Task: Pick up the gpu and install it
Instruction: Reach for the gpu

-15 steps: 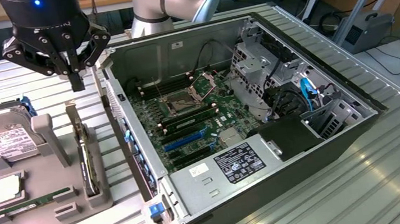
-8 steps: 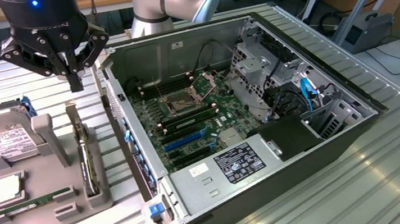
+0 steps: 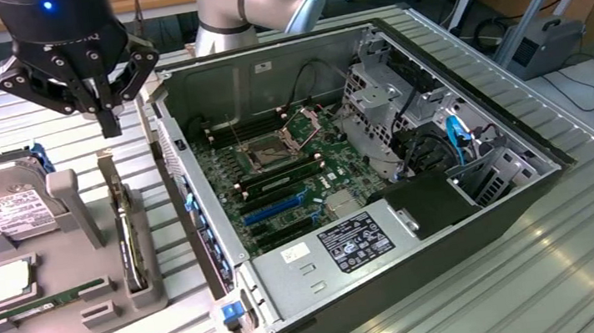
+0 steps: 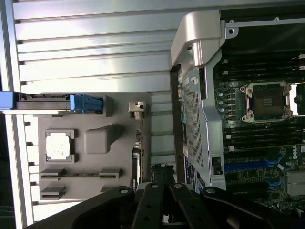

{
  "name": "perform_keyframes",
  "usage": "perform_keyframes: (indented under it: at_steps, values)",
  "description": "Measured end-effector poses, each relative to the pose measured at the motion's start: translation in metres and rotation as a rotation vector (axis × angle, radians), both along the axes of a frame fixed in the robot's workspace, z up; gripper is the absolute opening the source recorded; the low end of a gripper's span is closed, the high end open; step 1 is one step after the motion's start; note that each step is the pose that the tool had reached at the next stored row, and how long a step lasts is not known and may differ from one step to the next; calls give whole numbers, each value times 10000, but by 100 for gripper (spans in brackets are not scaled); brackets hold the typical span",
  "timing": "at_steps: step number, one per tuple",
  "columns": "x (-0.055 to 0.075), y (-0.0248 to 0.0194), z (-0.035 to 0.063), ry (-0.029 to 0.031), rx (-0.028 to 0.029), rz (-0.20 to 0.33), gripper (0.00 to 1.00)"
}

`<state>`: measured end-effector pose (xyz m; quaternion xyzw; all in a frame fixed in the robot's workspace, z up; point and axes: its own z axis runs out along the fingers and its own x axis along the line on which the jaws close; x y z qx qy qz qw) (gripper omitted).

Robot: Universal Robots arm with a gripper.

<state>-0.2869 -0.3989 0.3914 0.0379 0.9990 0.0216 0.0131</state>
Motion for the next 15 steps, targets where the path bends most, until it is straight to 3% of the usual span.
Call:
perform_keyframes:
  at_steps: [15]
  values:
    - [-46, 0, -3, 0, 0, 0, 11]
